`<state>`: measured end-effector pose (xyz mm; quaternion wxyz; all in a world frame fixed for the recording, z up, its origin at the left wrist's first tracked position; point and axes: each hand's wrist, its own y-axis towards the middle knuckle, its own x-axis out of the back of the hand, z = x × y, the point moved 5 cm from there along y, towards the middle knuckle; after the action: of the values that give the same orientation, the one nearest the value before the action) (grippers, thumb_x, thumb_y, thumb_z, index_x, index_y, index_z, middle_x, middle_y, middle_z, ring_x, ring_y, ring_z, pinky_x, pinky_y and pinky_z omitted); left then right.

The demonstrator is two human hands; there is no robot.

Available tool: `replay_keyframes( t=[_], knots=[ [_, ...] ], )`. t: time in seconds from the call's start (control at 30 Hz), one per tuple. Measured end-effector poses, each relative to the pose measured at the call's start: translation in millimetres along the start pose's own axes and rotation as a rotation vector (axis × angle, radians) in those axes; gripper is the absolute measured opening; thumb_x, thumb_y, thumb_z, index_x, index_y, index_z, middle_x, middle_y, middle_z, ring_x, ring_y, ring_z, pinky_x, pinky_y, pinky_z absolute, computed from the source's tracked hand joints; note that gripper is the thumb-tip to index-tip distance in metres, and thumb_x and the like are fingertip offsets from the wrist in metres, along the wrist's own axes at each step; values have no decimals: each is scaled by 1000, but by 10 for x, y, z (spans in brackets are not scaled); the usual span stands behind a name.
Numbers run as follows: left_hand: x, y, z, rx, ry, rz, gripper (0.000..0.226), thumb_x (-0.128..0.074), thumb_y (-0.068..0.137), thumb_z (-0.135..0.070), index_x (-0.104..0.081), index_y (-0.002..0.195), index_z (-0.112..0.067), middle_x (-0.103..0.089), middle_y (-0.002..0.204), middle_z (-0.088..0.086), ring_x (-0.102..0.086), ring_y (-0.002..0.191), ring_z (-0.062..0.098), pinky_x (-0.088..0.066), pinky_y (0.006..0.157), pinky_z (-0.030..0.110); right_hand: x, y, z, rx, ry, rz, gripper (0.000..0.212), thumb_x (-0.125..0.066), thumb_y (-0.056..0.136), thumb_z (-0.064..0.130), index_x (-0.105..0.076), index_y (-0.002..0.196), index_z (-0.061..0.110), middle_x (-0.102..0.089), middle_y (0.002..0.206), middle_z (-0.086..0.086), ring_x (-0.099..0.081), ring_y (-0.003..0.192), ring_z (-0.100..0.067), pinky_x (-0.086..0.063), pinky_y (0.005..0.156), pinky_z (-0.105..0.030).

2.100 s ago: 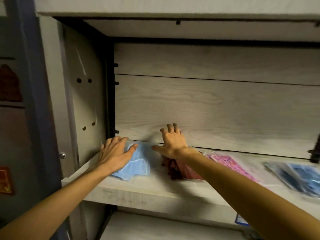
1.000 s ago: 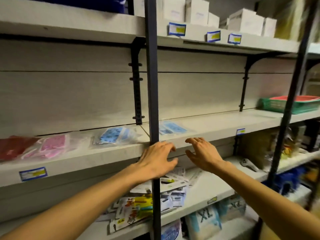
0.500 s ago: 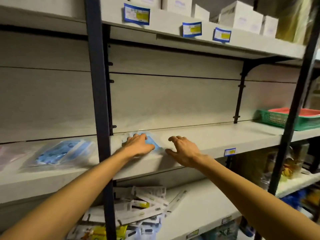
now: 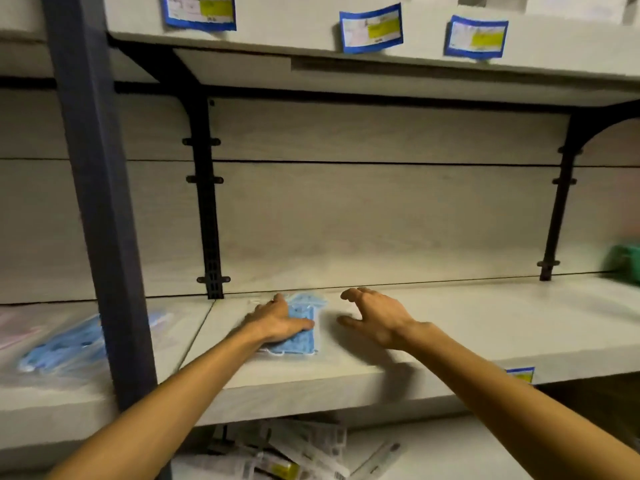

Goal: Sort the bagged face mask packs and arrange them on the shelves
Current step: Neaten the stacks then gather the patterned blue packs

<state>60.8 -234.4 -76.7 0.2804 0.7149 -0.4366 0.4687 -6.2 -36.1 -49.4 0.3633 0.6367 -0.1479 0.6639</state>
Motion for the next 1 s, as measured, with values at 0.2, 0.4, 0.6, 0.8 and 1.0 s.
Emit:
replay_keyframes(
  t=[0.2,0.4,0.6,0.8,1.0],
  knots=[
    [-109,169,-404,-148,-120,119,94,-68,69,-80,-41,138,-23,-63,126,1,-65,106,18,-56,94,43,-80,569,-575,-1,163,57,82,-65,82,66,-42,147,22,-49,146,-6,-49,131,-27,-43,105,-38],
    [-202,465,-657,-161,-38,33,125,-64,68,-85,-7,161,-24,-28,164,7,-38,145,25,-36,117,41,-213,855,-1044,-1,322,261,82,-79,76,57,-51,142,17,-61,132,-3,-60,115,-20,-47,101,-29],
    [-134,661,-888,-229,-360,-36,74,-71,86,-54,-47,147,-19,-54,146,2,-56,127,14,-44,111,34,-242,1021,-1324,31,495,199,55,-84,78,38,-66,124,14,-68,107,-4,-64,101,-20,-49,89,-26],
    [-80,788,-981,-216,-650,-56,43,-68,94,-27,-60,134,-12,-66,130,5,-63,120,22,-47,109,42,-144,1063,-1571,48,576,11,14,-80,78,20,-73,91,22,-70,83,8,-63,77,-10,-46,67,-19],
    [-38,794,-801,-186,-909,-80,39,-78,81,-40,-68,113,-21,-77,107,2,-73,101,21,-55,84,29,55,1028,-1689,-141,1217,-109,18,-75,83,1,-63,93,9,-70,81,-9,-68,65,-17,-53,52,-24]
  ],
)
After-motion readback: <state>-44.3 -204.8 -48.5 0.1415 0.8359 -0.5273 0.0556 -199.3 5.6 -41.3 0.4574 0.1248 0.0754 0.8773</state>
